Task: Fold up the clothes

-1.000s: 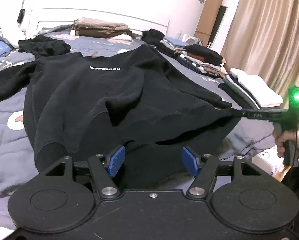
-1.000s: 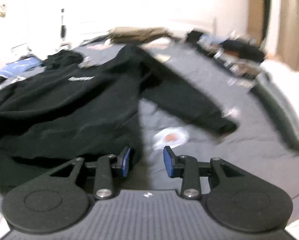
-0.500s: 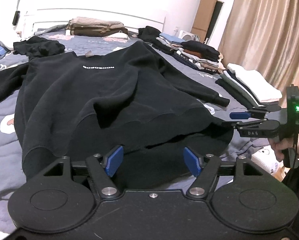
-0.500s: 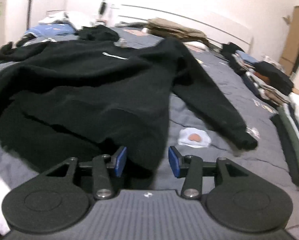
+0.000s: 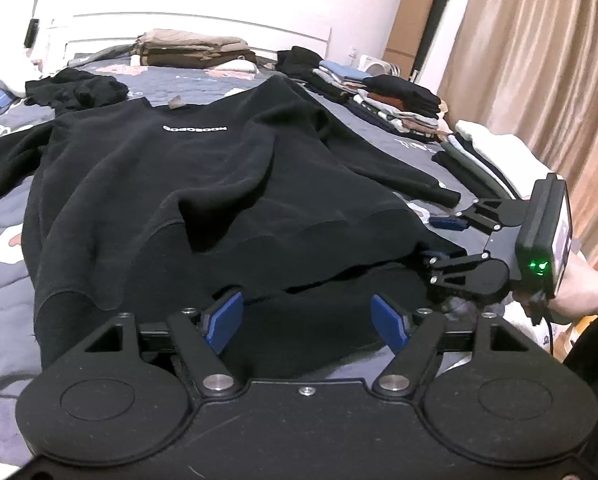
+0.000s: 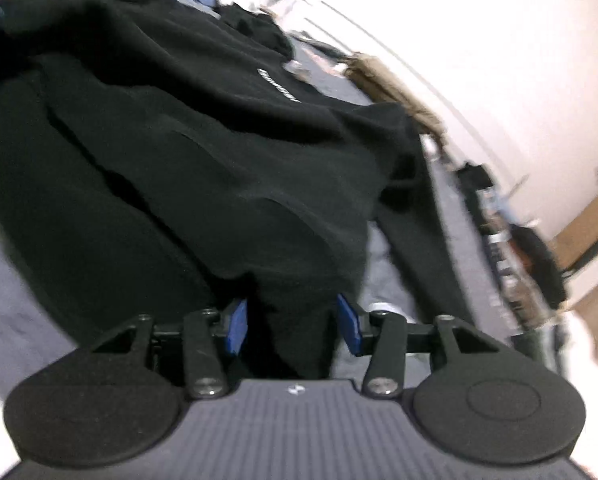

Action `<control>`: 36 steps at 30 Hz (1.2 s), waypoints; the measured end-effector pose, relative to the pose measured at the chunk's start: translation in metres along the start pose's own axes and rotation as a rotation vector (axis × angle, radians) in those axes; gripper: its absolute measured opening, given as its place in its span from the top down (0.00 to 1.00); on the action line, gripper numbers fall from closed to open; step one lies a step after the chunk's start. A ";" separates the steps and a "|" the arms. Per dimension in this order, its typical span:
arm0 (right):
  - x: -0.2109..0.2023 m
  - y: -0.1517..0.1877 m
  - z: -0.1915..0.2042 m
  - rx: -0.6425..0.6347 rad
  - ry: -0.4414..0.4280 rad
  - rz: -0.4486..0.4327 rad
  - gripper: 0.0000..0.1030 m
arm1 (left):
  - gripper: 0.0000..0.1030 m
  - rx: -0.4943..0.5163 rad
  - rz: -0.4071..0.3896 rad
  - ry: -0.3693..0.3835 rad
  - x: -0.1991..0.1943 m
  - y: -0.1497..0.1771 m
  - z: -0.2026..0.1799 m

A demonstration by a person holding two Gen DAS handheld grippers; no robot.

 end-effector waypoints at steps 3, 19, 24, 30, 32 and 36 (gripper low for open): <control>0.008 0.003 -0.030 0.177 0.035 0.067 0.85 | 0.32 0.023 -0.014 -0.033 -0.005 -0.004 0.003; 0.021 0.057 -0.121 1.081 -0.153 0.286 0.93 | 0.62 0.449 0.287 -0.474 -0.002 0.038 0.029; 0.023 0.049 -0.100 0.946 -0.155 0.315 0.92 | 0.55 0.368 0.295 -0.478 -0.008 0.040 0.036; 0.023 0.064 -0.096 0.992 -0.270 0.412 0.89 | 0.27 0.103 0.166 -0.273 -0.042 0.024 0.033; 0.016 0.068 -0.107 1.054 -0.311 0.410 0.89 | 0.27 -0.027 0.076 -0.215 -0.060 0.013 0.043; 0.002 0.075 -0.131 1.248 -0.383 0.354 0.77 | 0.27 -0.286 -0.085 -0.199 -0.091 0.000 0.080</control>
Point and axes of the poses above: each gripper's, at about its wrist camera, not at the fingertips, and x roughly the way its jaws point, z to its left, y to its underside, the point moved 6 cm from there along x, roughly the way its jaws point, and after that the axes turned 15 degrees about y, right-handed, at the moved point
